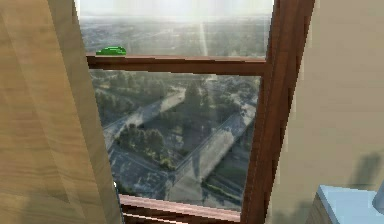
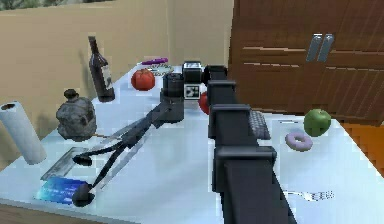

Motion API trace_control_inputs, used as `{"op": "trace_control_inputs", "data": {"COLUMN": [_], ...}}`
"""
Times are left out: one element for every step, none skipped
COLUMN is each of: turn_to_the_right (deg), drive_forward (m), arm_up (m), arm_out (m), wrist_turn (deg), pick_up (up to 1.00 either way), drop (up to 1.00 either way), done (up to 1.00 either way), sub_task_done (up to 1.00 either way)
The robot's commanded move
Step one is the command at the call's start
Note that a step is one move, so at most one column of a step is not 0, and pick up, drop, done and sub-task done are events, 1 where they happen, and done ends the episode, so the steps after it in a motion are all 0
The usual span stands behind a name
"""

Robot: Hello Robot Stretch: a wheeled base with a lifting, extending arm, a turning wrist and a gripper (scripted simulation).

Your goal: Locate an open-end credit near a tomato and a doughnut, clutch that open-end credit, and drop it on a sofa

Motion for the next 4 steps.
{"op": "trace_control_inputs", "data": {"turn_to_the_right": [0.0, 0.0, -45.0, -45.0], "drive_forward": [0.0, 0.0, 0.0, 0.0], "arm_up": [0.0, 0.0, 0.0, 0.0], "arm_out": [0.0, -0.26, 0.0, 0.0], "wrist_turn": [-12.0, 0.0, 0.0, 0.0], "pick_up": [0.0, 0.0, 0.0, 0.0], "drop": [0.0, 0.0, 0.0, 0.0], "done": [0.0, 0.0, 0.0, 0.0], "sub_task_done": [0.0, 0.0, 0.0, 0.0]}}
